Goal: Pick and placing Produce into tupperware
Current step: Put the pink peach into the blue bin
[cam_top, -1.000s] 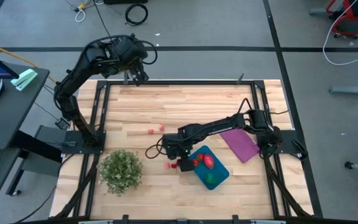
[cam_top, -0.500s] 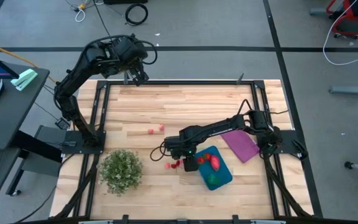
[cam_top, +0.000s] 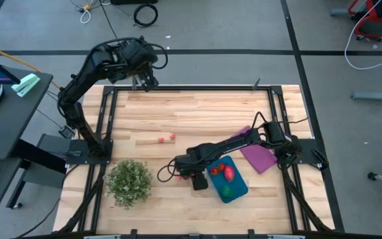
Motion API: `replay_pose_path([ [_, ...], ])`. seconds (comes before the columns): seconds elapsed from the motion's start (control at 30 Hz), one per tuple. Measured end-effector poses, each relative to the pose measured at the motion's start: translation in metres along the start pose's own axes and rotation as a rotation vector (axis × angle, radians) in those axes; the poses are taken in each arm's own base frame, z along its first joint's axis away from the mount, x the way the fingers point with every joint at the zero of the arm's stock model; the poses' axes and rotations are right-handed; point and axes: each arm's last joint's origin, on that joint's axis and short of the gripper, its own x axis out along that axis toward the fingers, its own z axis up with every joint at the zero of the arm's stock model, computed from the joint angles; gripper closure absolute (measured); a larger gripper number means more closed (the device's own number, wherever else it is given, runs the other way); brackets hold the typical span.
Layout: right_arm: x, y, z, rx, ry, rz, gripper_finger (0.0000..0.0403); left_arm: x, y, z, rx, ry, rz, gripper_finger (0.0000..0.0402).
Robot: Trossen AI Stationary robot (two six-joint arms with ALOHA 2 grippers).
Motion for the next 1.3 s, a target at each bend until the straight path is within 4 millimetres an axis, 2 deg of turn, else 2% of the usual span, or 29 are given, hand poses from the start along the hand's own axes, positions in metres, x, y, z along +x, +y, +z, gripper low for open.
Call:
replay_pose_path([
  [0.3,-0.001,-0.001,0.0,0.029,0.002,-0.058,0.019,0.0,0.0,0.0,0.0,0.0,0.0,0.0294],
  [0.97,-0.001,-0.001,-0.006,0.107,0.053,-0.056,0.0243,0.0,0.0,0.0,0.0,-0.001,0.0,0.0294],
  [1.3,0.01,-0.002,-0.015,0.127,0.062,-0.061,0.0269,0.0,0.0,0.0,-0.001,-0.001,0.0,0.0294],
])
